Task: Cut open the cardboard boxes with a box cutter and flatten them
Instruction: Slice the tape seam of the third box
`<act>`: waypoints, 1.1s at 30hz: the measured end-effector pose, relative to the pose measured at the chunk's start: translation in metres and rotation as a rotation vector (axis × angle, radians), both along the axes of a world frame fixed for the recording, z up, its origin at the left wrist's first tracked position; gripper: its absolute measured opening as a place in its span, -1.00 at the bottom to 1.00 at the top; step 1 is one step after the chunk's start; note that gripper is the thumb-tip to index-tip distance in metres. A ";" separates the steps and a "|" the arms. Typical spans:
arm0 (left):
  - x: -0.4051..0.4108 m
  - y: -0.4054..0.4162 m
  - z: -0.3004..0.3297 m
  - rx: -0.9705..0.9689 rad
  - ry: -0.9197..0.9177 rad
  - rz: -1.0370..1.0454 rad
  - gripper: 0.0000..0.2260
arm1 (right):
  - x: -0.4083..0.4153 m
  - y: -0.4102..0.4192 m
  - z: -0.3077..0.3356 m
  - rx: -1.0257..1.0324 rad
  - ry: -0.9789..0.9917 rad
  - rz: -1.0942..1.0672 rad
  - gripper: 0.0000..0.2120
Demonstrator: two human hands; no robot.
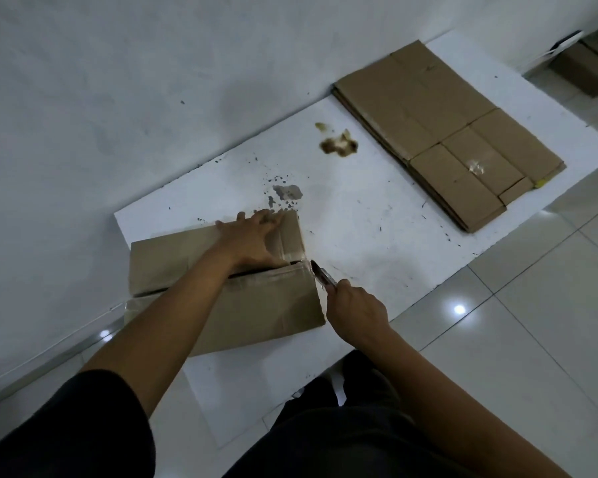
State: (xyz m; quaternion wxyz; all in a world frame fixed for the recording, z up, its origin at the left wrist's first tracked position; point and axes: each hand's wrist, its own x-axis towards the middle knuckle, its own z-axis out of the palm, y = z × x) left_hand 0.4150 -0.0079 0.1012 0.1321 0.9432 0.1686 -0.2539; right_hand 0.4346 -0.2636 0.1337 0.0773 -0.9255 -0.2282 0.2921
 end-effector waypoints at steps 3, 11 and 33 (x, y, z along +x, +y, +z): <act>-0.005 0.003 0.000 -0.017 -0.027 -0.026 -0.06 | 0.001 0.000 -0.002 0.033 0.030 -0.005 -0.70; 0.000 -0.001 -0.001 0.097 -0.005 -0.087 -0.26 | 0.003 0.002 -0.003 0.131 0.062 -0.082 -0.67; -0.010 -0.007 -0.020 0.122 -0.084 -0.060 -0.22 | 0.027 0.007 -0.027 0.247 0.167 -0.101 -0.63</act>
